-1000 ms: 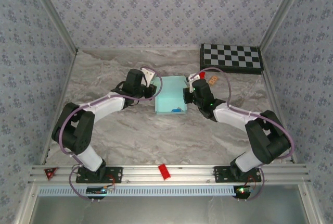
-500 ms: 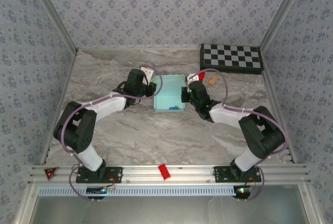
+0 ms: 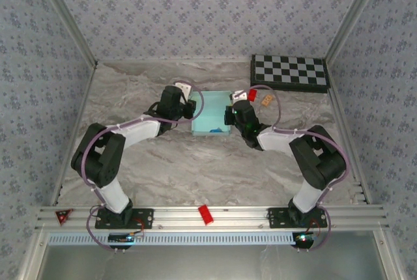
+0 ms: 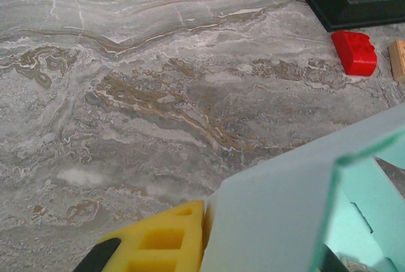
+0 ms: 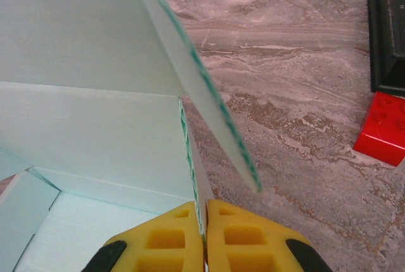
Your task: Fold the paper box
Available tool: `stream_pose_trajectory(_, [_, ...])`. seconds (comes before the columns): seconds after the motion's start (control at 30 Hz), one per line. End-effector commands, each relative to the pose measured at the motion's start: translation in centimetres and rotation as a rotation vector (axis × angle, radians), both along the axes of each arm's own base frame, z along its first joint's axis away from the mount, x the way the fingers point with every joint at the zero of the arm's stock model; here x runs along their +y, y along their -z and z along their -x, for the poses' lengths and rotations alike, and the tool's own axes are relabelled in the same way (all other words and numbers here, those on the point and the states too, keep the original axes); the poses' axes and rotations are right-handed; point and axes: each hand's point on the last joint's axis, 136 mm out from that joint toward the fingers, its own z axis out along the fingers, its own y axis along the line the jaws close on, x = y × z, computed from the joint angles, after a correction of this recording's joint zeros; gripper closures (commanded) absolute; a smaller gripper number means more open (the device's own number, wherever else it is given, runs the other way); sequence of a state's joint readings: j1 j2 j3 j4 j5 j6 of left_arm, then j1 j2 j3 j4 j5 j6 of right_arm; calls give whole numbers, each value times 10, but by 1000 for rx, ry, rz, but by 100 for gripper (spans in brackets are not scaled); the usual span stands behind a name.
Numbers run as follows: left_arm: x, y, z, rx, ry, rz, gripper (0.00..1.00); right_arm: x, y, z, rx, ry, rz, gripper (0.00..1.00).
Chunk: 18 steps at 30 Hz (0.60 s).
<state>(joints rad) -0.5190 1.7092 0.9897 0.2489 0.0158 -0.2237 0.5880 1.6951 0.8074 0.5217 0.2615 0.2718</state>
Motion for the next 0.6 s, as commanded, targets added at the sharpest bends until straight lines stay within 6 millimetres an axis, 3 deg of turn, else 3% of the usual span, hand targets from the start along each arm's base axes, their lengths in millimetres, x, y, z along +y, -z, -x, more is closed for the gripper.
stream_pose_trajectory(0.0, [2, -19, -19, -57, -72, 58, 88, -8, -12, -16, -51, 95, -49, 92])
stream_pose_trajectory(0.57, [-2, -21, -24, -85, -87, 88, 85, -7, -16, -24, -93, 144, -69, 92])
